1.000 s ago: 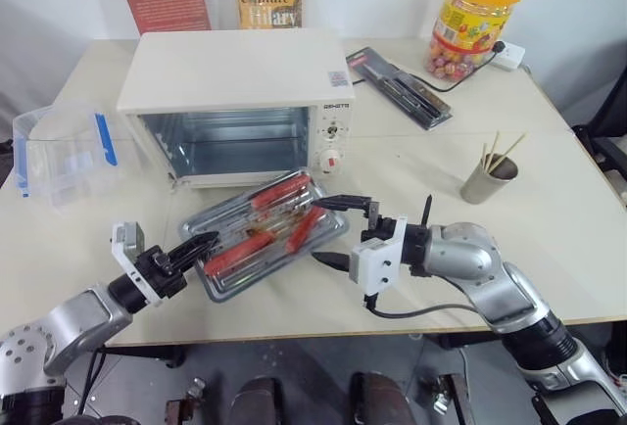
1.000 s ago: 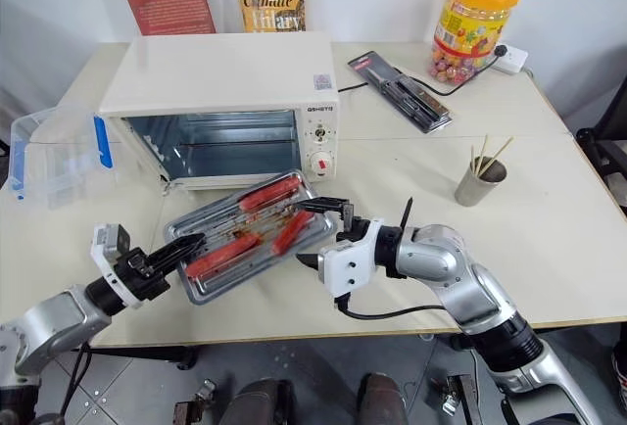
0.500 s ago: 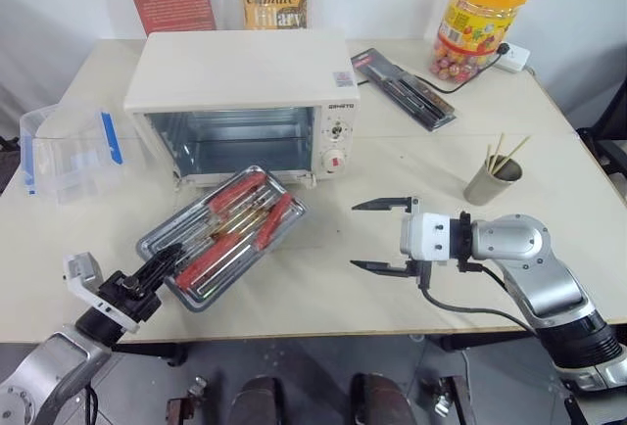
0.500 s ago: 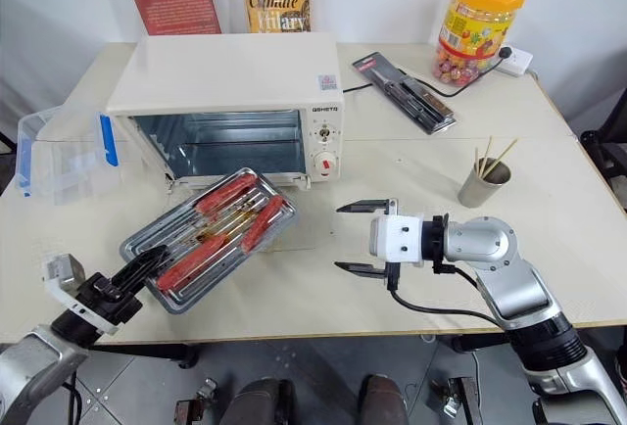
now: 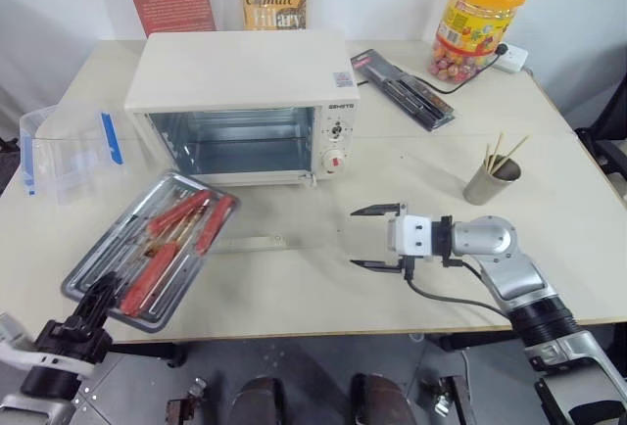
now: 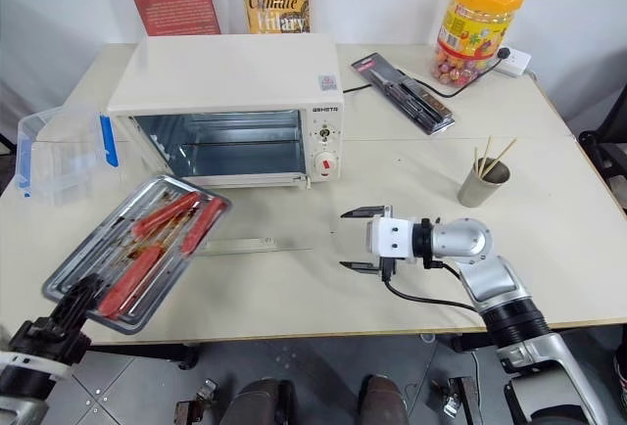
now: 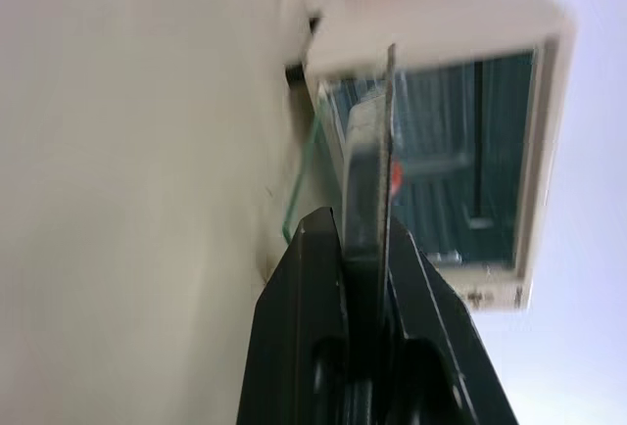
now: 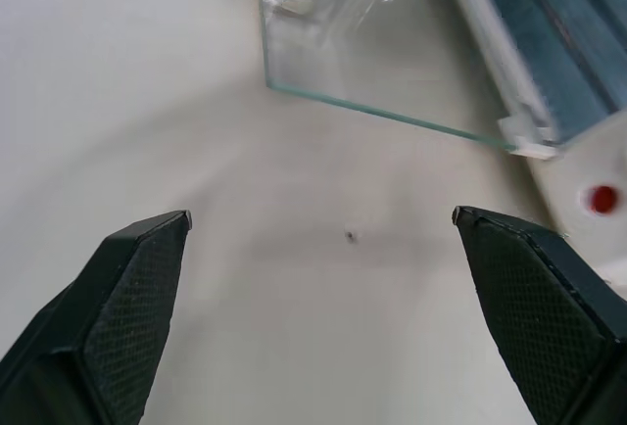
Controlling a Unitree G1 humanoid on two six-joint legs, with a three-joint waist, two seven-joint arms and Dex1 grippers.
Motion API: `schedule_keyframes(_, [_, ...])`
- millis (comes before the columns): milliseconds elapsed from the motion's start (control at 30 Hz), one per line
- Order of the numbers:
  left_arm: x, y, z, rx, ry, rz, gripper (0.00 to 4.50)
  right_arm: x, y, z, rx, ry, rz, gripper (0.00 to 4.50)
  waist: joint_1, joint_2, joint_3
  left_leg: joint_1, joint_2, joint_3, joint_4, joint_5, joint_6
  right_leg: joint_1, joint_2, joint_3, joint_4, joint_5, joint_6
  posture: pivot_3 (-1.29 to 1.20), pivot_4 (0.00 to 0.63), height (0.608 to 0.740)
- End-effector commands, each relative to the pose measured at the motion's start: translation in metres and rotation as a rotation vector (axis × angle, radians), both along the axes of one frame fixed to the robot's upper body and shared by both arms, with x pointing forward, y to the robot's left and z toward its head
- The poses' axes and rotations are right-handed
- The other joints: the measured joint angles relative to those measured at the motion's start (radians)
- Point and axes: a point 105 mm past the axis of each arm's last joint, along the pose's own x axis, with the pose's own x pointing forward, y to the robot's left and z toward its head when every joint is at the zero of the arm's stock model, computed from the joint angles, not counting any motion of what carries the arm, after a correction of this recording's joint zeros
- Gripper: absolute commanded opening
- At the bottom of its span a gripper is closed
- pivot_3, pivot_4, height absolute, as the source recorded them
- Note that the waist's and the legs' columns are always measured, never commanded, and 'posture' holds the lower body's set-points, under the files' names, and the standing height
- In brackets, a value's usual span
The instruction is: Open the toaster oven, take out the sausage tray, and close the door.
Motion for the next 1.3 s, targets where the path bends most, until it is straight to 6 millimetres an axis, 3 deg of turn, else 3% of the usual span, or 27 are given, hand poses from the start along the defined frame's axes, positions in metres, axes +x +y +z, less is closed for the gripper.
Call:
schedule_keyframes(33, [-0.017, 0.01, 0.009, 0.024, -0.044, 0.052, 0.0, 0.004, 0.004, -0.001, -0.006, -0.032, 0.018, 4.19, -0.002, 0.0, 0.0, 0.0, 0.0, 0.0, 0.0, 0.0, 0.0, 0.001, 0.0, 0.0, -0.001, 0.0, 0.0, 0.0, 0.15, 0.74])
schedule_keyframes(100, [-0.022, 0.014, 0.006, 0.016, -0.047, 0.073, 0.0, 0.006, 0.006, -0.002, 0.003, -0.036, 0.019, 3.86, -0.003, 0.0, 0.0, 0.0, 0.0, 0.0, 0.0, 0.0, 0.0, 0.001, 0.0, 0.0, -0.001, 0.0, 0.0, 0.0, 0.15, 0.74])
schedule_keyframes(500, [-0.052, 0.042, -0.015, -0.076, -0.067, 0.231, 0.0, 0.014, 0.03, -0.012, 0.015, -0.042, 0.056, 0.01, -0.007, 0.0, 0.0, 0.0, 0.004, 0.001, 0.002, -0.002, -0.001, 0.001, 0.003, 0.001, -0.002, 0.0, -0.001, 0.0, 0.15, 0.74])
schedule_keyframes(833, [-0.062, 0.042, -0.018, -0.118, -0.101, 0.348, 0.0, 0.014, 0.051, -0.01, 0.052, -0.05, 0.106, 0.01, -0.01, 0.0, 0.0, 0.0, 0.012, 0.003, 0.006, -0.006, -0.004, 0.001, 0.01, 0.003, -0.002, -0.001, -0.002, 0.0, 0.15, 0.74])
schedule_keyframes(1067, [-0.065, 0.037, -0.017, -0.126, -0.102, 0.387, 0.0, 0.02, 0.065, 0.027, 0.132, -0.078, 0.131, 0.01, -0.009, 0.0, 0.0, 0.0, 0.014, 0.004, 0.006, -0.007, -0.005, -0.004, 0.012, 0.008, -0.001, -0.001, -0.003, 0.0, 0.15, 0.74])
schedule_keyframes(1200, [-0.066, 0.036, -0.017, -0.121, -0.096, 0.396, 0.0, 0.028, 0.071, 0.067, 0.209, -0.094, 0.128, 0.01, -0.009, 0.0, 0.0, -0.001, 0.014, 0.004, 0.006, -0.008, -0.004, -0.007, 0.012, 0.01, 0.0, -0.001, -0.003, 0.0, 0.15, 0.74])
schedule_keyframes(1300, [-0.068, 0.035, -0.017, -0.116, -0.083, 0.388, 0.0, 0.029, 0.069, 0.073, 0.215, -0.09, 0.126, 0.01, -0.009, 0.0, 0.0, -0.001, 0.014, 0.005, 0.005, -0.008, -0.004, -0.01, 0.013, 0.013, 0.002, -0.001, -0.003, 0.0, 0.15, 0.74])
